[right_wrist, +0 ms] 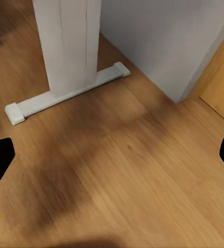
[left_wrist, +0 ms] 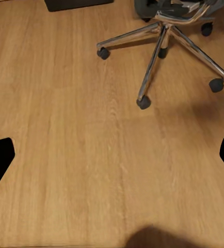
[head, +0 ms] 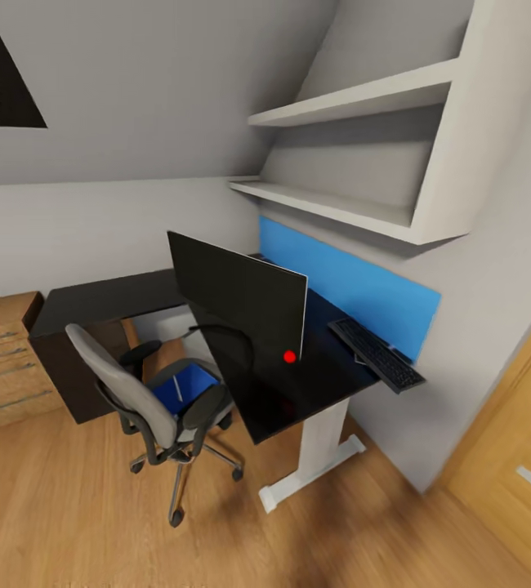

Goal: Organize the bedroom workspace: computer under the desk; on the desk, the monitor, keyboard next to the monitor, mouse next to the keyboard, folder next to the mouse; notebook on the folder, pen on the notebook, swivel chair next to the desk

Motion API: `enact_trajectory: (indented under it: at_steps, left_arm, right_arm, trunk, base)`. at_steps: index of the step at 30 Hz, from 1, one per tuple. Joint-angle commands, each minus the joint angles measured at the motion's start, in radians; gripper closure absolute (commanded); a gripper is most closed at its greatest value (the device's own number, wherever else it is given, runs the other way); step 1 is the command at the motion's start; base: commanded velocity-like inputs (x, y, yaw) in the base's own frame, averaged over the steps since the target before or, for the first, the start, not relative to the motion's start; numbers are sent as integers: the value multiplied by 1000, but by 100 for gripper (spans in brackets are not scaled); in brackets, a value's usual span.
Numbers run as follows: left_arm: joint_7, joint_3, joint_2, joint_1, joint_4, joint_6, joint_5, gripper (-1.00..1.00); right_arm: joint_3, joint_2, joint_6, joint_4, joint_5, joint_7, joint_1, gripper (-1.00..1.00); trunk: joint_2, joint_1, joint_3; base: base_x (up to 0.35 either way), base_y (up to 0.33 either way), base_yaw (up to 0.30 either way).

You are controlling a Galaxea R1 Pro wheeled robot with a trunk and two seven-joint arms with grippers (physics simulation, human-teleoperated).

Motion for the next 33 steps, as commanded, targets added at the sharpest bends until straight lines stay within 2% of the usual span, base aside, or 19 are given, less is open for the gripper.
enact_trajectory:
  at_steps: [1,11,15,16,22,23,25,26,30,31,33]
  left_arm:
    - [2,-3,-1,-1,0,-3,7,-100]
    - [4,-2,-3,-1,-14,7,9,-100]
    - [4,-2,-4,-1,-26,13,25,-100]
    - [4,-2,-4,-1,-33,36,63,-100]
    - [4,-2,-2,-2,-83,155,153,-100]
    - [3,-2,0,-2,-96,197,176,-100]
    - [3,-2,2,-2,-105,245,197,-100]
    - [2,-2,3,-2,-111,296,215,-100]
    - [1,-2,9,-2,-119,407,242,-100]
    - [-2,-2,13,-3,-122,476,251,-100]
    - [-3,-2,14,-3,-123,492,253,-100]
  right_arm:
    - [3,-1,-2,0,3,-7,0,-100]
    - [2,-4,1,0,2,-7,0,-100]
    - [2,-5,14,-1,2,-7,0,-100]
    - [1,-4,41,-2,1,-7,0,-100]
    - [0,-4,127,-9,0,-8,0,-100]
    - [-1,-4,146,-11,0,-9,0,-100]
    - [-1,-4,162,-12,-1,-9,0,-100]
    - [-1,-4,174,-13,-1,-9,0,-100]
    - [-3,-4,197,-28,-2,-10,-1,-100]
    - [-3,-7,253,-53,-4,-10,-12,-100]
    - [-3,-12,296,-58,-5,-10,-23,-100]
  trunk:
    - [-8,4,-5]
    - [-78,42,-36]
    - [-106,58,-49]
    - [-113,62,-52]
    - [-155,85,-71]
    - [-162,88,-74]
    - [-176,96,-80]
    - [-183,100,-83]
    - [-211,115,-96]
    - [-218,119,-99]
    - [-232,127,-105]
  base:
    - [0,0,281]
    - [0,0,281]
    - [0,0,281]
    - [0,0,280]
    - [0,0,275]
    - [0,0,271]
    - [0,0,271]
    - [0,0,270]
    - [0,0,271]
    - [0,0,278]
    - [0,0,280]
